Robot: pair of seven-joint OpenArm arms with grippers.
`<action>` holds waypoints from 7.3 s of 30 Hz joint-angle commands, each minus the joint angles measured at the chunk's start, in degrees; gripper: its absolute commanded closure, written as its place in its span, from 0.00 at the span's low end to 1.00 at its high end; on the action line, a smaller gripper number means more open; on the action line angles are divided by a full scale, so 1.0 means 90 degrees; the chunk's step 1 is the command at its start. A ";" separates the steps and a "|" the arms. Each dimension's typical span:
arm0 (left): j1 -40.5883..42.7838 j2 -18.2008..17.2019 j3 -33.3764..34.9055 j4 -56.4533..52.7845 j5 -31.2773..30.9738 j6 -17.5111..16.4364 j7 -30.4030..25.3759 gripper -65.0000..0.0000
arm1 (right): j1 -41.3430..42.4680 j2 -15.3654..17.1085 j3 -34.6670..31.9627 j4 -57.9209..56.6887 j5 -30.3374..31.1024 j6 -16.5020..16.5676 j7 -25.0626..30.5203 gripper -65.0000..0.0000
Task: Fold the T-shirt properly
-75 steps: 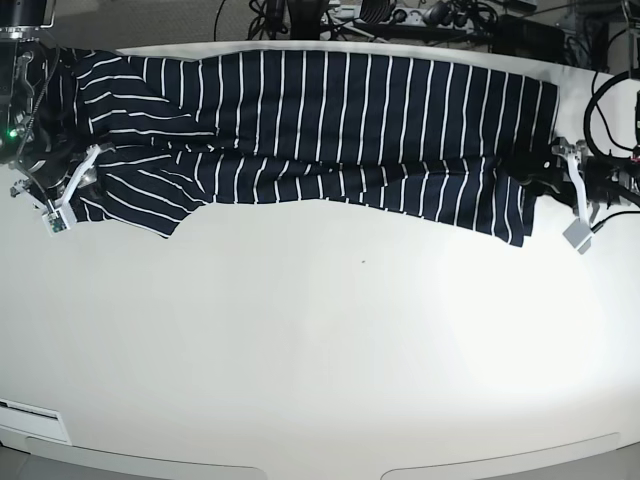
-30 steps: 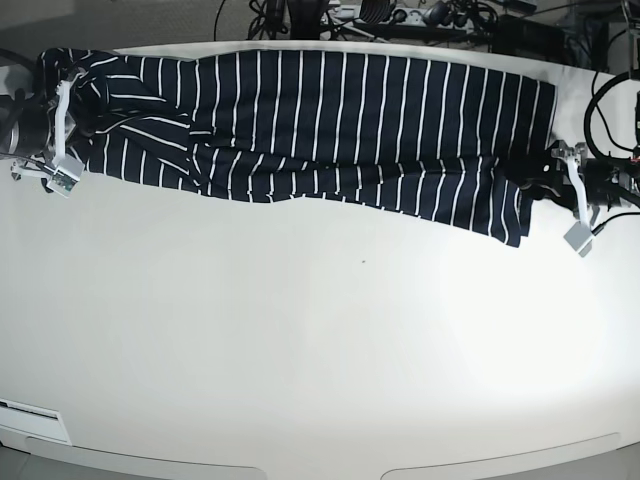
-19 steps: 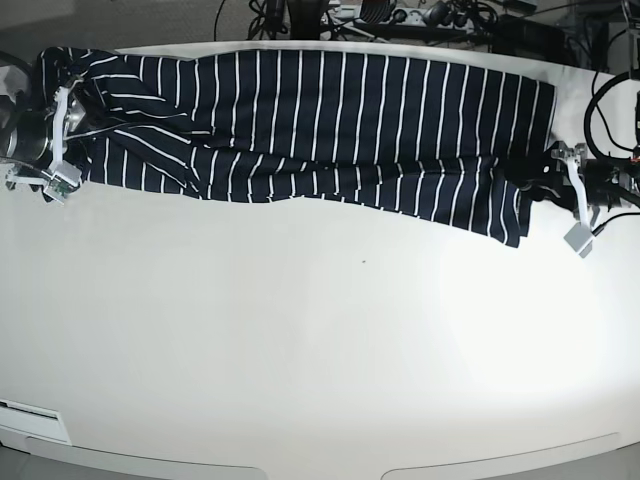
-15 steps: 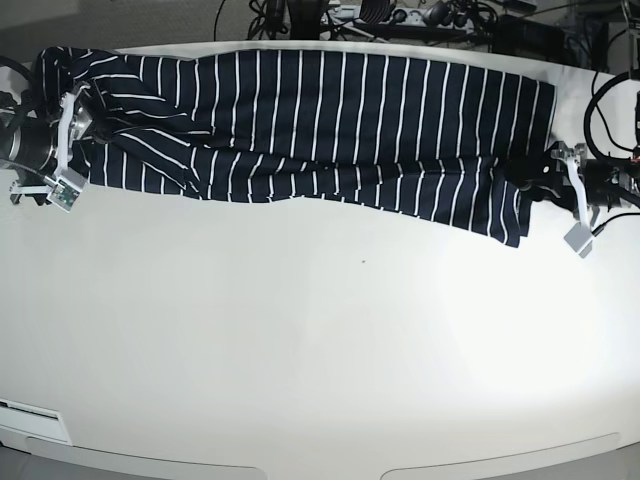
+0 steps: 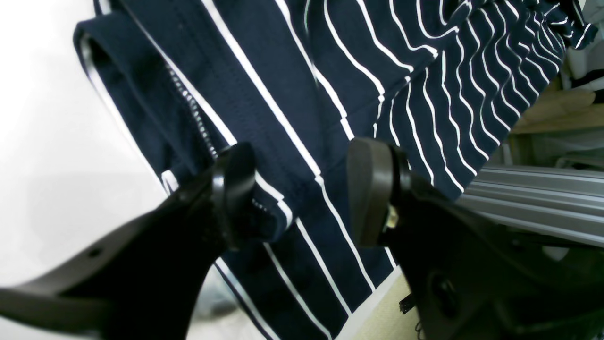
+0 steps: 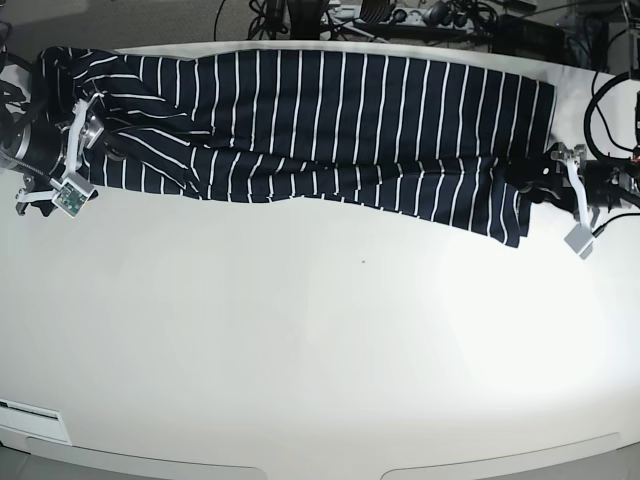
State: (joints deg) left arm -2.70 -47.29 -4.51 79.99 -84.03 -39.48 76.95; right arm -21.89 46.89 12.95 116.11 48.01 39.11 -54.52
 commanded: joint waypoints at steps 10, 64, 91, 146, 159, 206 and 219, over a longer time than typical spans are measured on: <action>-0.0107 -0.0160 -0.0075 0.0068 -0.0108 -0.0057 -0.0056 0.49 | 0.0051 -0.0362 0.0063 -0.0546 -0.0610 0.0099 0.0389 0.35; 0.0534 -0.0121 -0.3412 0.0063 -0.0108 0.0367 -0.0389 1.00 | -0.0546 -0.2028 0.0066 -0.0928 -0.2312 -0.2028 0.0998 1.00; 0.1693 0.2142 -0.3402 0.0058 0.1105 0.1207 -0.0891 0.45 | -0.0529 -0.2174 0.0068 -0.0607 -0.3007 -0.3602 0.0770 0.71; 0.0719 0.2259 -0.1729 0.0070 0.1214 0.1132 -0.1066 0.42 | -0.0529 -0.2159 0.0068 -0.0049 -0.3009 -0.3315 0.0843 0.72; 0.0738 0.2035 -0.3893 0.0070 0.1596 0.1557 -0.1287 0.42 | -0.0529 -0.2159 0.0068 -0.0049 -0.3009 -0.3220 0.0874 0.72; 0.1882 0.2319 -0.1911 0.0068 0.1066 0.1838 -0.0913 0.43 | -0.0529 -0.2159 0.0068 -0.0049 -0.3009 -0.3223 0.0765 0.72; 0.1379 0.2533 -0.1931 0.0070 0.1610 0.1953 -0.1217 1.00 | -0.0529 -0.2157 0.0068 -0.0017 -0.3011 -0.3026 0.0770 0.72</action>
State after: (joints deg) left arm 9.47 -24.32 -22.17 81.28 -71.11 -23.31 64.97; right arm -26.81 26.63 13.13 114.65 20.97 12.03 -48.34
